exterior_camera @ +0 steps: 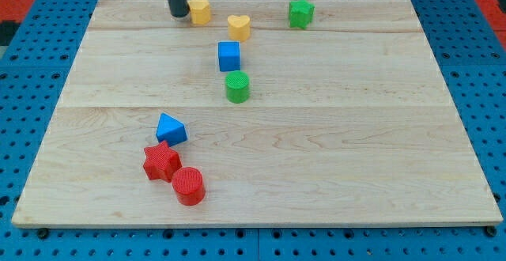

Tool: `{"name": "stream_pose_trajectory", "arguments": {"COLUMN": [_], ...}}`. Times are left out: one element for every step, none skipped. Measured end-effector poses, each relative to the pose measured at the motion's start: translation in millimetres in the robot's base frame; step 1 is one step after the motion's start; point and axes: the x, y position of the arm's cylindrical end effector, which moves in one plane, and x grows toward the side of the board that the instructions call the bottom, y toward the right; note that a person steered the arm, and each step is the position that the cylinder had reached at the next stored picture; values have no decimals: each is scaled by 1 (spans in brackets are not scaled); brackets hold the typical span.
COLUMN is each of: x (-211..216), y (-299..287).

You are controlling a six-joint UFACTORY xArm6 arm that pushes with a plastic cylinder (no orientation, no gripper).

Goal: Move the yellow hexagon to the top of the yellow heart

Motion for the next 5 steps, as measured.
{"name": "stream_pose_trajectory", "arguments": {"x": [-14,-29,-27,-26,-26], "y": [5,12,37,57,74]}}
